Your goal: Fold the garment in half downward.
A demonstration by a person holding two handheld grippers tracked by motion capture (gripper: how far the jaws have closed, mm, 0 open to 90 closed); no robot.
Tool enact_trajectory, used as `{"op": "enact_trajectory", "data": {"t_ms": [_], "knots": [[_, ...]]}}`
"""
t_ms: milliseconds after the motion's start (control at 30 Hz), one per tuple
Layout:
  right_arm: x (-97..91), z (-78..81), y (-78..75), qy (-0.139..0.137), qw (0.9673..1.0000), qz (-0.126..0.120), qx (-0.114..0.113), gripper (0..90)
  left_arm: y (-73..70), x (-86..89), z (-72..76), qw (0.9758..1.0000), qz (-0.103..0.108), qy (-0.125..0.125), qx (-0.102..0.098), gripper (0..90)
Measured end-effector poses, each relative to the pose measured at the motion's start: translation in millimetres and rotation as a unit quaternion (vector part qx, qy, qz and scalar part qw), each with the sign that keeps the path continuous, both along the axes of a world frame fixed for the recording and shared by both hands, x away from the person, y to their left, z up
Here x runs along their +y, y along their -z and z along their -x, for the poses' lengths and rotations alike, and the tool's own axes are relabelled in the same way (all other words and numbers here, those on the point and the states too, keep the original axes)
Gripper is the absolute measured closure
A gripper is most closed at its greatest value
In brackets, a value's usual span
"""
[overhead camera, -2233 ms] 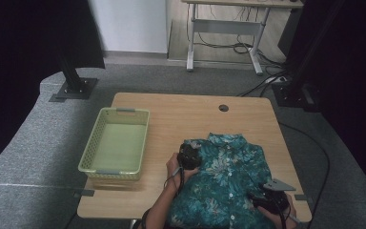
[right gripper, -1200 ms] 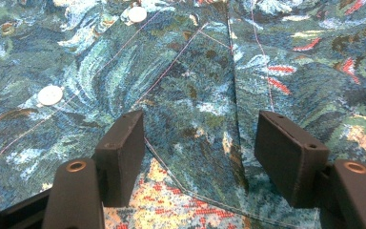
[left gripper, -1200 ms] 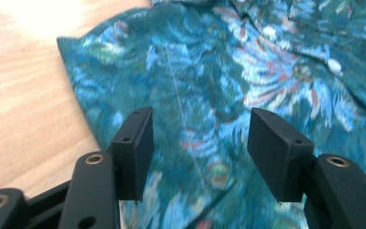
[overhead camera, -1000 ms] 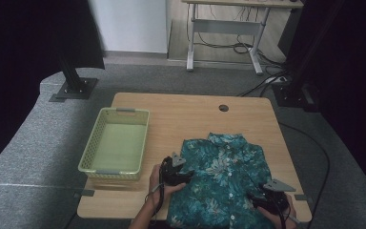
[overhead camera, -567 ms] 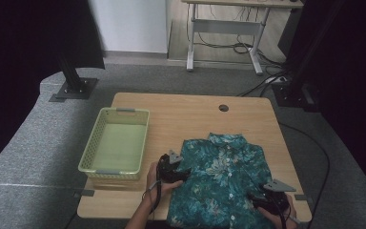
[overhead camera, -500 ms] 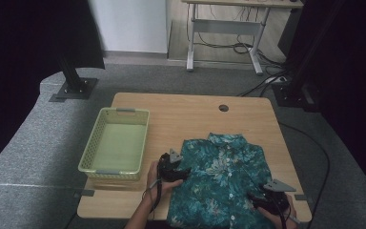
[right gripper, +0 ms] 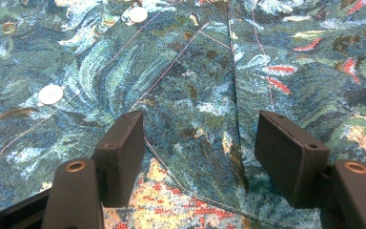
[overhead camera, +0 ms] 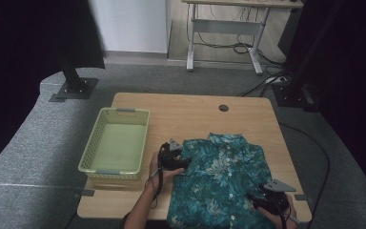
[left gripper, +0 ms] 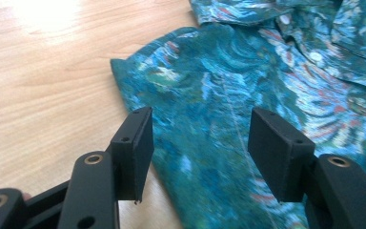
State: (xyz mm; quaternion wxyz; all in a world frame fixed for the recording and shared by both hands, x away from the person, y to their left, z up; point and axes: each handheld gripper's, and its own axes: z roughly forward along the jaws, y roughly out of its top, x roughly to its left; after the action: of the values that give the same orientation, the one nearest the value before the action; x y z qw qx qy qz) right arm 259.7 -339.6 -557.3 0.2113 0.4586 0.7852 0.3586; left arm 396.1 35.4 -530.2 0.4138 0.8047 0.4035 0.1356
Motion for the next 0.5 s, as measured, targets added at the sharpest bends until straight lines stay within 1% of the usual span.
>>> {"op": "enact_trajectory", "data": {"t_ms": [133, 267, 333, 500], "knots": [[-0.1, 0.1, 0.1, 0.000, 1.0000, 0.000, -0.001, 33.1, 1.7, 0.6, -9.7, 1.0000, -0.002, -0.003, 0.008, 41.3], [0.2, 0.4, 0.4, 0.002, 1.0000, -0.001, -0.002, 33.0, 4.3, 1.1, -20.2, 0.9997, -0.012, 0.000, 0.022, 42.6], [0.9, 0.5, 0.4, 0.004, 1.0000, 0.000, -0.002, 32.7, 5.2, 3.0, -25.9, 0.9995, -0.005, 0.003, 0.030, 42.9], [2.2, 1.4, 0.8, 0.011, 0.9999, -0.002, -0.004, 32.2, 7.1, 7.3, -38.7, 0.9993, -0.006, -0.005, 0.037, 42.6]]}}
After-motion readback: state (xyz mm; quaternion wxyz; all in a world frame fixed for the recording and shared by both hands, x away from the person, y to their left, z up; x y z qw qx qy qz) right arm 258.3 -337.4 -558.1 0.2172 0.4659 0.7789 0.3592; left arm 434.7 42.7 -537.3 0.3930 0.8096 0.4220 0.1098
